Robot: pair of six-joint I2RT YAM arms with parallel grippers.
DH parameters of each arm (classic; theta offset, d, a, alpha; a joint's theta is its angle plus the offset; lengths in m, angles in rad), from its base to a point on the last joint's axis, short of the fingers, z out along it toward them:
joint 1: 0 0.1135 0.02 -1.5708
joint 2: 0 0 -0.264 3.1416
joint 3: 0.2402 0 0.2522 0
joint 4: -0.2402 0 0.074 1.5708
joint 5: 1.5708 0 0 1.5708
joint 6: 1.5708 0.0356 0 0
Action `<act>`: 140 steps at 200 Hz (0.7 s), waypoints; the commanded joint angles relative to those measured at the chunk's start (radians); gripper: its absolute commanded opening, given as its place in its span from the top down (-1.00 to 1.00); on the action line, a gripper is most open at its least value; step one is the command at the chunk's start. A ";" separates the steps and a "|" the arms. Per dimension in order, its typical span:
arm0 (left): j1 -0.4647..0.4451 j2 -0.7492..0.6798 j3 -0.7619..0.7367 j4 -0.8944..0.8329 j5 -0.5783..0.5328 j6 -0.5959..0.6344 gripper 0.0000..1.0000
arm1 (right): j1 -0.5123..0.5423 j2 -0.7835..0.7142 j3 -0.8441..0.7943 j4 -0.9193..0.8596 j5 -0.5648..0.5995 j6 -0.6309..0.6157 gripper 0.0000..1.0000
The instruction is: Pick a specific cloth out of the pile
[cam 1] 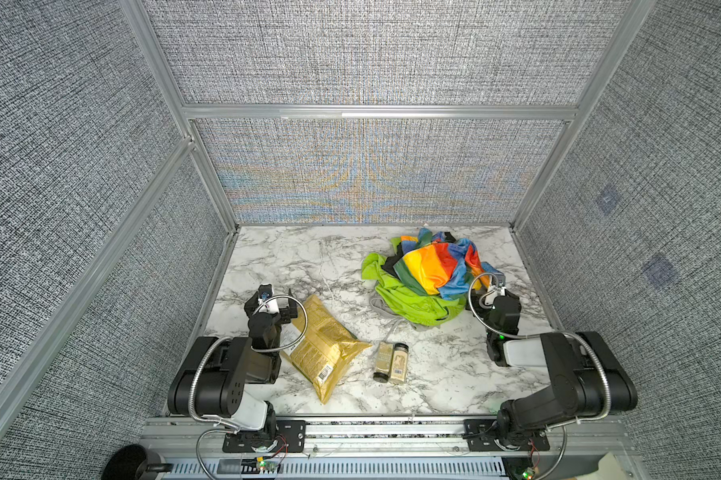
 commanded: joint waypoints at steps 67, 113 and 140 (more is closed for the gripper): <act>0.002 -0.004 0.002 0.028 0.004 -0.005 -0.97 | 0.001 -0.004 0.001 0.033 0.006 0.012 -0.98; 0.001 -0.003 0.003 0.026 0.005 -0.005 -0.97 | 0.001 -0.004 0.001 0.033 0.006 0.012 -0.98; 0.002 -0.003 -0.001 0.033 0.003 -0.005 -0.98 | 0.001 -0.006 -0.007 0.046 0.008 0.012 -0.98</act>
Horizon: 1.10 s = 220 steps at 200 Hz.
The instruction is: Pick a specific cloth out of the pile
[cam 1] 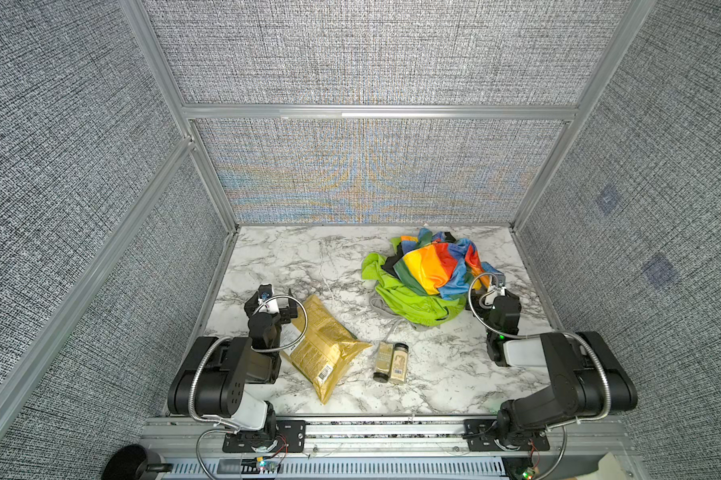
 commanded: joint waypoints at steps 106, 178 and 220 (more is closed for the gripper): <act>-0.001 -0.004 -0.052 0.132 -0.003 -0.001 -0.97 | 0.001 -0.026 -0.086 0.170 0.017 0.018 -0.99; -0.002 -0.045 -0.036 0.068 -0.030 -0.008 -0.97 | 0.002 -0.088 -0.102 0.149 0.047 0.028 -0.99; -0.015 -0.189 0.011 -0.133 -0.075 -0.002 -0.98 | 0.001 -0.215 -0.066 -0.025 0.063 0.030 -0.98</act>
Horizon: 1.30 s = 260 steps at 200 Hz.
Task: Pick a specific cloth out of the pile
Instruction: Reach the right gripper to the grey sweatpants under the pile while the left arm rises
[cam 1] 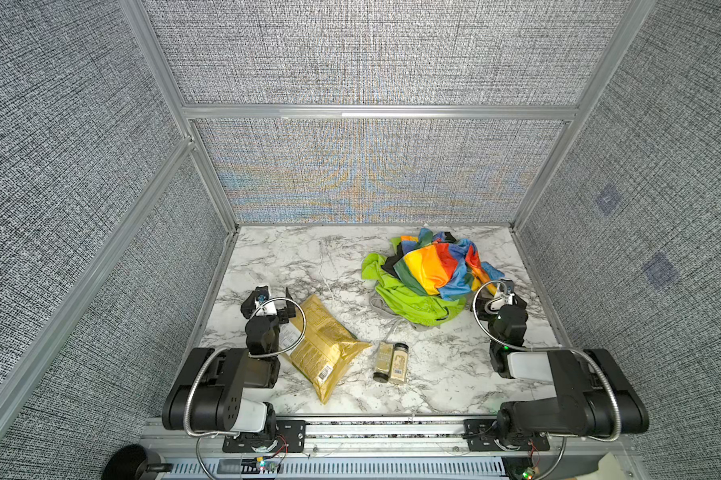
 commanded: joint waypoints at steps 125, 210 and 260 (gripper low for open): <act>-0.132 -0.334 0.582 -0.930 0.270 -0.223 -0.97 | 0.210 -0.411 0.369 -0.944 -0.074 0.214 -0.99; -0.136 -0.291 0.826 -1.440 0.672 -0.085 -0.97 | 0.521 -0.271 0.575 -1.155 0.021 0.278 -0.99; -0.136 -0.302 0.763 -1.460 0.791 -0.066 -0.97 | 0.577 -0.121 0.710 -1.165 -0.157 0.380 -0.93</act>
